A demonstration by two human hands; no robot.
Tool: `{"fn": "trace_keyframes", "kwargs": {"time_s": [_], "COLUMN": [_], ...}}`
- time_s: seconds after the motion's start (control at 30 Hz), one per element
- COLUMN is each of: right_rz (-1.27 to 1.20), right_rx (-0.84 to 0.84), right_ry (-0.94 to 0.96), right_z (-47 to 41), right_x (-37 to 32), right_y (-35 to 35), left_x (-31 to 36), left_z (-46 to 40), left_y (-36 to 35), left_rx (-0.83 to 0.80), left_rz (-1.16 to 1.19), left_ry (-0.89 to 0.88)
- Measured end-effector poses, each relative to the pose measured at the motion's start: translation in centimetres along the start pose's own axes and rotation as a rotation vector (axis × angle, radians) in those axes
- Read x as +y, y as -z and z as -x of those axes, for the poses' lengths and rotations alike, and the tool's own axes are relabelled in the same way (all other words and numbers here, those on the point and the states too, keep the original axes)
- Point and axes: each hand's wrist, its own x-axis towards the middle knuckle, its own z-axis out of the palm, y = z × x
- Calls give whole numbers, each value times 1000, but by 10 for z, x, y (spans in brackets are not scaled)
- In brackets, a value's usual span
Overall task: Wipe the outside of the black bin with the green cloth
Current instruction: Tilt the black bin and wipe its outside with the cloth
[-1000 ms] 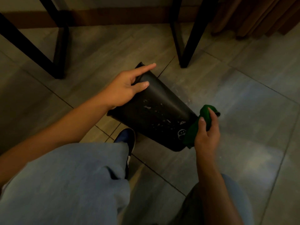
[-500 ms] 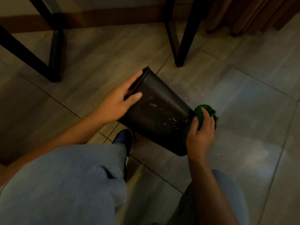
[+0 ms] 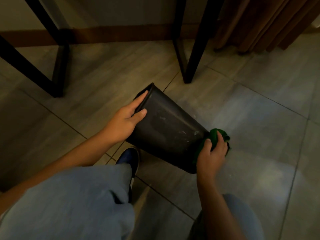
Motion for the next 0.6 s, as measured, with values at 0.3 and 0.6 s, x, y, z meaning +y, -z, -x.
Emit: {"fn": "trace_keyframes", "kwargs": {"time_s": [0.3,0.6], "right_rz": [69,89], "right_rx": [-63,-170], "right_ry": [215,587], "right_z": [46,61], "right_x": [-30,-117], "right_y": [-30,-77], "left_x": [3,3], "left_z": [-7,-9], "left_y": [-3,-11], "left_rx": [47,51], "left_rz": [-31,-35], "left_ry": [1,-34]}}
